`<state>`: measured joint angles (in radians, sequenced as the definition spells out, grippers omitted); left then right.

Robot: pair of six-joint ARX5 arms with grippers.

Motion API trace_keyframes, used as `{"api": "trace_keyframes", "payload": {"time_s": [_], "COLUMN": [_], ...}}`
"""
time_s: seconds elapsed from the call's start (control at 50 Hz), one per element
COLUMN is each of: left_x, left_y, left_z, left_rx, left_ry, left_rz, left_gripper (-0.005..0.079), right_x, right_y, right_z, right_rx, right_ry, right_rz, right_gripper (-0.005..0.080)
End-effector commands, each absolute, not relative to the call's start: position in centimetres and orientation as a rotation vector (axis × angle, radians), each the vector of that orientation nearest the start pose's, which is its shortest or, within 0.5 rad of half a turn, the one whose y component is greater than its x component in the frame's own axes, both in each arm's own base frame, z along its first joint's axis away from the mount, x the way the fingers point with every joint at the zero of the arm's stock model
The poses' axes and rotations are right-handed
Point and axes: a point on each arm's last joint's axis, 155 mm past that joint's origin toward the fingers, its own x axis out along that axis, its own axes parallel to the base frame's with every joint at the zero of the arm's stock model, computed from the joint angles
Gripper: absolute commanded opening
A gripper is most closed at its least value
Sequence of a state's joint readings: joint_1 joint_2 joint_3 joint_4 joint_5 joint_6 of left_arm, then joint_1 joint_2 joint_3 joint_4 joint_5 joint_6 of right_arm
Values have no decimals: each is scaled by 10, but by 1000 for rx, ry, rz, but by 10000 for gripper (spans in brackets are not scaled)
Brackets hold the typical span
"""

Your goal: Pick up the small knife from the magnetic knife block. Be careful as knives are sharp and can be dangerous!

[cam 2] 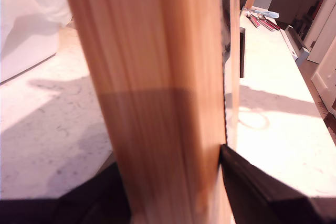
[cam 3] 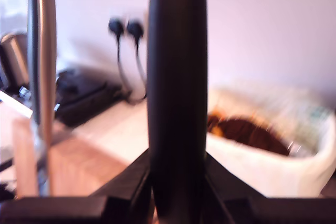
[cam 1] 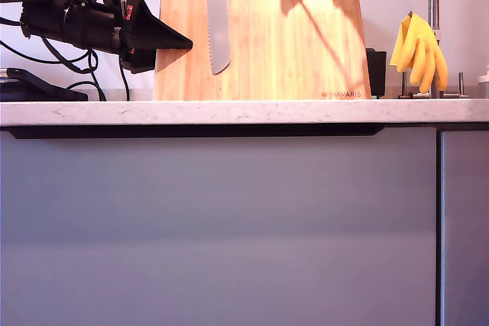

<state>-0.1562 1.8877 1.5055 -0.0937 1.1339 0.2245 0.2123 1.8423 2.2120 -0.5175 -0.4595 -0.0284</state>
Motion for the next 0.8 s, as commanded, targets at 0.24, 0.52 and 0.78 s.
{"api": "trace_keyframes", "payload": {"time_s": [0.24, 0.52, 0.78], "left_x": [456, 456, 456], "left_y": [-241, -241, -241], "left_z": [260, 260, 260], "left_rx": [14, 14, 14], "left_ry": [234, 234, 234], "left_rz": [-1297, -1297, -1296], "left_gripper": [-24, -24, -24], "right_x": [485, 477, 468], "right_y": [200, 201, 199], "right_z": [463, 461, 469], "right_rx": [-6, 1, 4], "right_ry": [182, 217, 229], "right_rz": [722, 743, 746], "right_gripper": [-13, -13, -13]}}
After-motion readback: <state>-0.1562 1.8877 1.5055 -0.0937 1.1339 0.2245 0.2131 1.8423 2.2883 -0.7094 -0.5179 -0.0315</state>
